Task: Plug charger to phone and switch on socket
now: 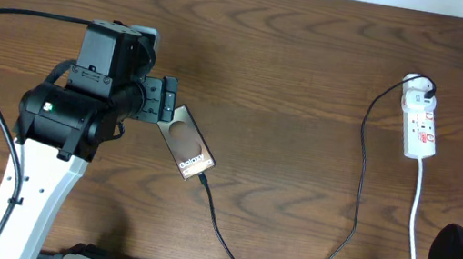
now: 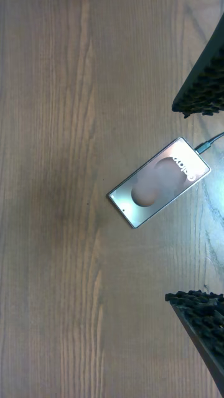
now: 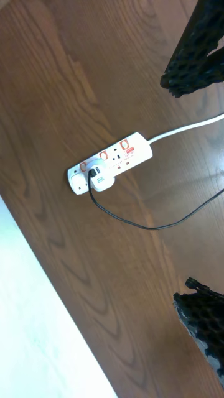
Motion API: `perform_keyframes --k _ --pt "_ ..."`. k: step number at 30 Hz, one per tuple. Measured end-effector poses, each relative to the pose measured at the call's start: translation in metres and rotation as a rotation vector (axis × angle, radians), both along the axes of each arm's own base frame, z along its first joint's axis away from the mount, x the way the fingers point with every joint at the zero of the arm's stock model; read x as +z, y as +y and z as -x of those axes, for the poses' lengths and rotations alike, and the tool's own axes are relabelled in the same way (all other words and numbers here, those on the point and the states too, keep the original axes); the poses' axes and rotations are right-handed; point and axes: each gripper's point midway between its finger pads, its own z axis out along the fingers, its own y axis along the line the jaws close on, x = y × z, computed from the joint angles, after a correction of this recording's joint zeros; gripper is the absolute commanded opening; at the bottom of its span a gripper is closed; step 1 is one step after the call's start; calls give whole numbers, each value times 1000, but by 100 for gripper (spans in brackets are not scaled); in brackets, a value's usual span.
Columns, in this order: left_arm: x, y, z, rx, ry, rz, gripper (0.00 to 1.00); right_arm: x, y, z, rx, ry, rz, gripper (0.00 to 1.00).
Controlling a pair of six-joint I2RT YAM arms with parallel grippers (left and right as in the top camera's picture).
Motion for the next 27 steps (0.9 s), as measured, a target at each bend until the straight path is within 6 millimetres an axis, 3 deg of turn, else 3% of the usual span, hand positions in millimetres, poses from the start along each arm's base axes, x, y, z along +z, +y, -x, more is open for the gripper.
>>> perform_keyframes --k 8,16,23,27 --pt "-3 7 6 18 19 -29 87 0 0 0 0 0 0 99" --pt "15 17 26 38 -89 -27 87 0 0 0 0 0 0 99" --pt "42 16 16 50 -388 43 87 0 0 0 0 0 -1 99" --pt "60 15 11 56 -646 107 87 0 0 0 0 0 -2 99"
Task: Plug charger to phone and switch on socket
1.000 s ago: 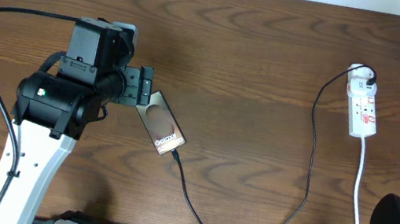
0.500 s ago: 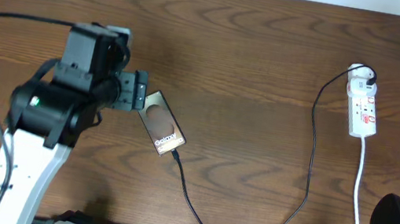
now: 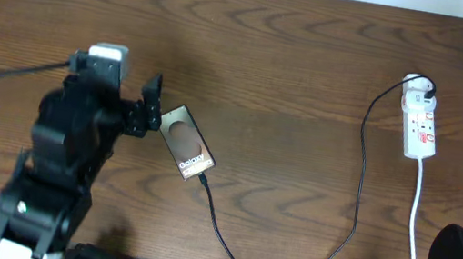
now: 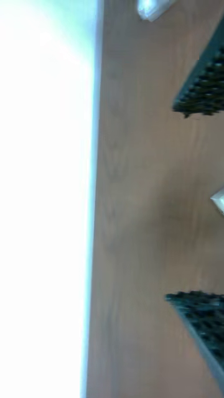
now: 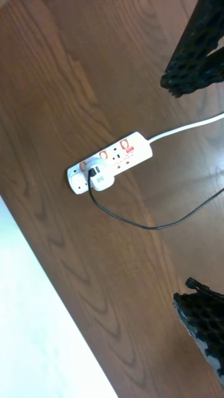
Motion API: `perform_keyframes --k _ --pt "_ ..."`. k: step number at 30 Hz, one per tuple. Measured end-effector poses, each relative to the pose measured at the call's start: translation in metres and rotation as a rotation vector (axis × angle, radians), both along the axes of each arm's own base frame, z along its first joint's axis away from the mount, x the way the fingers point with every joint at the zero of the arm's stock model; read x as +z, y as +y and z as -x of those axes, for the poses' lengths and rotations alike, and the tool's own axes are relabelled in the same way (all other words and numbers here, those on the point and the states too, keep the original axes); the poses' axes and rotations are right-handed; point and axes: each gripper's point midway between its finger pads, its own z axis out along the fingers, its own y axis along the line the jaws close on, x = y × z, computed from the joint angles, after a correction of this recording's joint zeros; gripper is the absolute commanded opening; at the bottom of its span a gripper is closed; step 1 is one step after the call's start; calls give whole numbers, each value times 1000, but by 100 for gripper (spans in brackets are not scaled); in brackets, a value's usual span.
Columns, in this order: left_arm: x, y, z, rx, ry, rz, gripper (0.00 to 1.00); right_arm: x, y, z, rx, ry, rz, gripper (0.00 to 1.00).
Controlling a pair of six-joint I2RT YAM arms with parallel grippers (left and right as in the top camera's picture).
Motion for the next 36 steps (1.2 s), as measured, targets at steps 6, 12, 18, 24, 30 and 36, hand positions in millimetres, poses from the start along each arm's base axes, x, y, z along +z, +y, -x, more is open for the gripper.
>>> perform_keyframes --k 6,12,18,24,30,36 --pt "3 9 11 22 -275 60 87 0 0 0 -1 0 -1 99" --pt "-18 31 26 80 -425 77 87 0 0 0 -1 0 -1 99" --pt "-47 47 38 127 -462 68 87 0 0 0 -1 0 -1 99" --pt "-74 58 49 169 -488 60 87 0 0 0 -1 0 -1 99" --pt "-110 64 51 193 -398 46 87 0 0 0 -1 0 -1 99" --pt "-132 67 51 208 -312 36 87 0 0 0 -1 0 -1 99"
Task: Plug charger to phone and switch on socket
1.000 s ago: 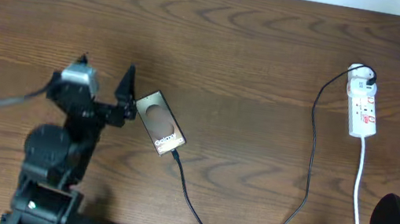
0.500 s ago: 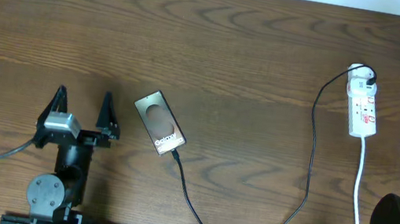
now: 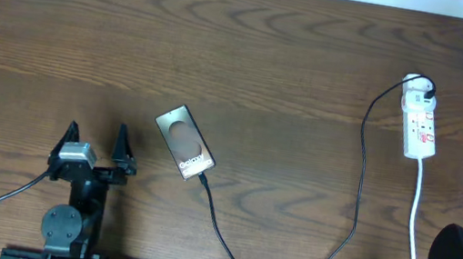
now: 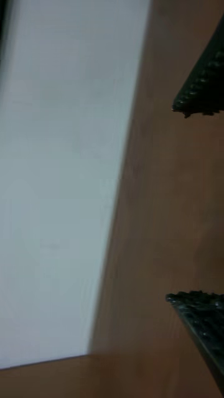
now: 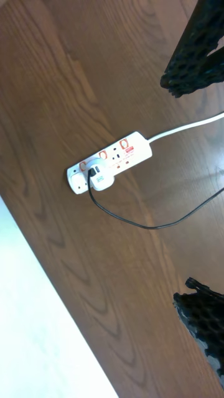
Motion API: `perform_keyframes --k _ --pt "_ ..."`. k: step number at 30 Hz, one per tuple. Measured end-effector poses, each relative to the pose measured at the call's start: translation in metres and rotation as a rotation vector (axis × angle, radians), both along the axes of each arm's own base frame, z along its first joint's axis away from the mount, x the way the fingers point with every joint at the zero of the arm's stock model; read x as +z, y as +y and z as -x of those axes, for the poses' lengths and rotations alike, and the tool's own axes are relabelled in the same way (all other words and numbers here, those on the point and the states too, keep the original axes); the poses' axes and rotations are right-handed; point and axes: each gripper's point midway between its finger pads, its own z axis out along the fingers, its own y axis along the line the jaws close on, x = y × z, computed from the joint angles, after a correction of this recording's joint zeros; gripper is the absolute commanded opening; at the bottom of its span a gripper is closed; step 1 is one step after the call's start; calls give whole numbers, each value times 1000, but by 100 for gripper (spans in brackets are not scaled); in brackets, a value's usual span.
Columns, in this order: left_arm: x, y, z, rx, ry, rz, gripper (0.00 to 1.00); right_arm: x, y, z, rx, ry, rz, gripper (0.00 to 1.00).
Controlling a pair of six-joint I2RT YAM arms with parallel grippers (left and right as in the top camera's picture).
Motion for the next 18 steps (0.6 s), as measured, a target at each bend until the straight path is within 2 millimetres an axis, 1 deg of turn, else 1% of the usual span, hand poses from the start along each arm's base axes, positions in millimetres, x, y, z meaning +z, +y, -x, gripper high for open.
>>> perform_keyframes --k 1,3,4,11,18 --pt "-7 0 0 0 30 1 87 0 0 0 0 0 0 99" --pt "-29 0 1 1 117 3 87 0 0 0 0 0 0 99" --pt "-35 -1 1 -5 143 4 87 0 0 0 0 1 -1 99" --pt "-34 -2 1 -15 149 -26 87 0 0 0 0 0 0 99" --pt "-34 -5 1 -31 151 -97 87 0 0 0 0 0 0 99"
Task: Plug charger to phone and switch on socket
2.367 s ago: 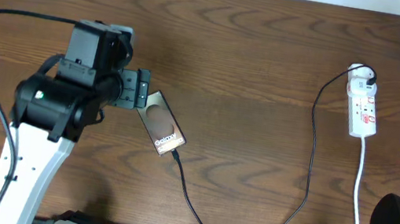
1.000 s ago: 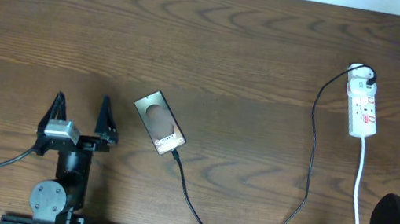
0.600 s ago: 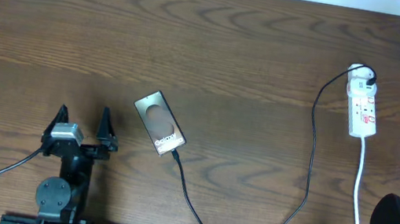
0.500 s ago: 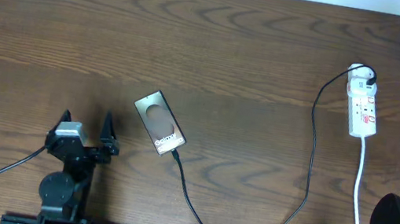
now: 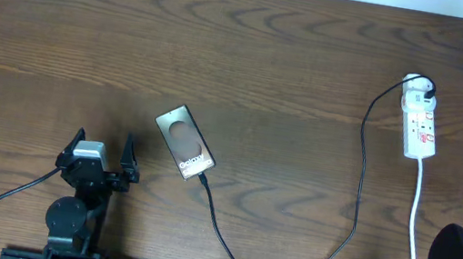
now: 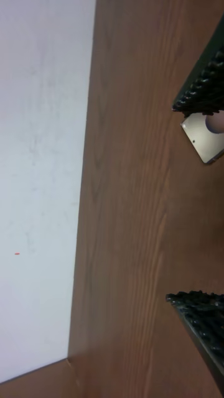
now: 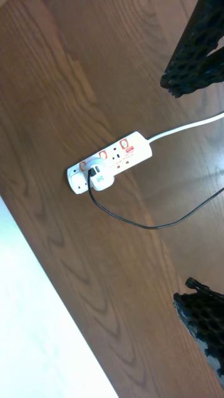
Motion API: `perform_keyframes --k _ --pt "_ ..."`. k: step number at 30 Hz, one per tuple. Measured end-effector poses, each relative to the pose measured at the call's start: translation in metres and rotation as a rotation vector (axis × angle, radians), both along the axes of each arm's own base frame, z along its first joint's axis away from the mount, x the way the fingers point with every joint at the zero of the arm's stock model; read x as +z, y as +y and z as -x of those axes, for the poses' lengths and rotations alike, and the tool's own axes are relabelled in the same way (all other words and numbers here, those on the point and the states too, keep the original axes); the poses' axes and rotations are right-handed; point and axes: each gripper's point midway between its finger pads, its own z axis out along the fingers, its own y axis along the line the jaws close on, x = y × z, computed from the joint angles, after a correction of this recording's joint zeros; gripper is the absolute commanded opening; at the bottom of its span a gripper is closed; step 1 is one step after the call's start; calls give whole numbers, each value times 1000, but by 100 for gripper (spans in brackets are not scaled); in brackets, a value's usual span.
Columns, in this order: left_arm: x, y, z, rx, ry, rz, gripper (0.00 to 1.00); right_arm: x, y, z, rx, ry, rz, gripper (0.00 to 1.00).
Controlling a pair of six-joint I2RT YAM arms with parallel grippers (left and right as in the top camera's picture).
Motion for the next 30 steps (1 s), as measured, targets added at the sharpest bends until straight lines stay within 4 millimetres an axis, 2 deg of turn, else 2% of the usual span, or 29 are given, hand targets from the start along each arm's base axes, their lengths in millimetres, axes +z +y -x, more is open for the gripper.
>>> perform_keyframes --k 30 --pt "0 0 0 -2 0 -21 87 0 0 0 0 0 0 99"
